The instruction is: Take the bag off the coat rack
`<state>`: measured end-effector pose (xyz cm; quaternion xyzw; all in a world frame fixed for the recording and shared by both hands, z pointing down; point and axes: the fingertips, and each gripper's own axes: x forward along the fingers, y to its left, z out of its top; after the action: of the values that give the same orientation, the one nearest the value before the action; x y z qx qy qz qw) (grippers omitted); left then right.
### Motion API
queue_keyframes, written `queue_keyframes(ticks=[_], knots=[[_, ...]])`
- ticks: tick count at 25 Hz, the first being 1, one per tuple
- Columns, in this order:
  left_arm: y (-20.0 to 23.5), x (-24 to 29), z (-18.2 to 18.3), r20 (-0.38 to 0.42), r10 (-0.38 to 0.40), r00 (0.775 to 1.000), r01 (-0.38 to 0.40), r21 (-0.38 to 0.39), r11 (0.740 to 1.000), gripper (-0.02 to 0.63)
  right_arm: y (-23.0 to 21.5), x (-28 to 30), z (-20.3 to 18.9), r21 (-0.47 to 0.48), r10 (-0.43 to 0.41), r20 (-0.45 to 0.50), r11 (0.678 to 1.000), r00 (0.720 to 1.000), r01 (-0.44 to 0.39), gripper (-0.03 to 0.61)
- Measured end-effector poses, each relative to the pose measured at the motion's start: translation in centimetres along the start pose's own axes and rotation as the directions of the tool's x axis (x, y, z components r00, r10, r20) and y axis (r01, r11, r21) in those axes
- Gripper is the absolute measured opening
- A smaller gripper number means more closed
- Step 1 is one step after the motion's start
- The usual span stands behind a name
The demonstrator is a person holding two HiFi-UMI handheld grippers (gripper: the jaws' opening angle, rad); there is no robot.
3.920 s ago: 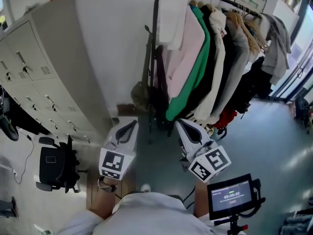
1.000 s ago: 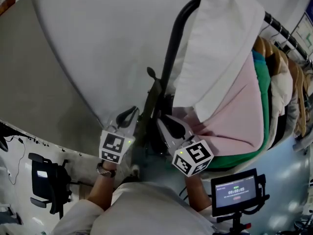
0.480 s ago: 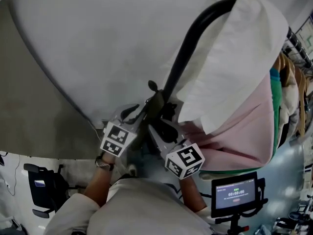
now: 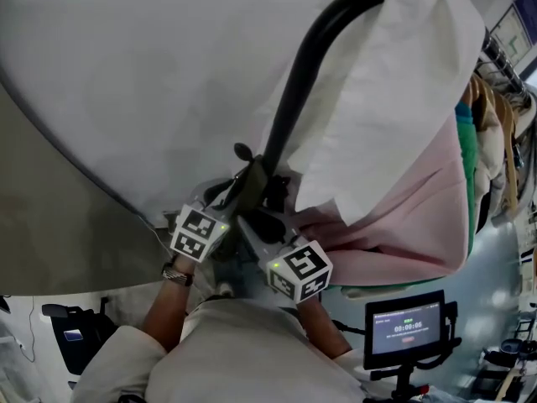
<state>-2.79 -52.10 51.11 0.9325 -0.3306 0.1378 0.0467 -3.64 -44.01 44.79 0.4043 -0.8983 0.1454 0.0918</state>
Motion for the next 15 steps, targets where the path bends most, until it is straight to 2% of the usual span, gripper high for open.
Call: queue_keyframes(ticks=[5,10,15], knots=[[-0.4,0.2,0.0,0.012,-0.025,1.000,0.025,-0.018,1.000,0.046,-0.2,0.5,0.0,0.018,-0.015,0.009,1.000,1.000,0.015,0.000],[-0.3,-0.1,0.0,-0.006,-0.005,1.000,0.005,-0.005,1.000,0.015,0.1,0.5,0.1,0.018,-0.013,-0.010,1.000,1.000,0.013,0.008],[0.3,-0.8,-0.1,0.011,0.020,1.000,-0.020,-0.046,0.999,0.014,0.5,0.2,0.6,0.033,0.014,-0.019,0.999,1.000,-0.014,0.008]])
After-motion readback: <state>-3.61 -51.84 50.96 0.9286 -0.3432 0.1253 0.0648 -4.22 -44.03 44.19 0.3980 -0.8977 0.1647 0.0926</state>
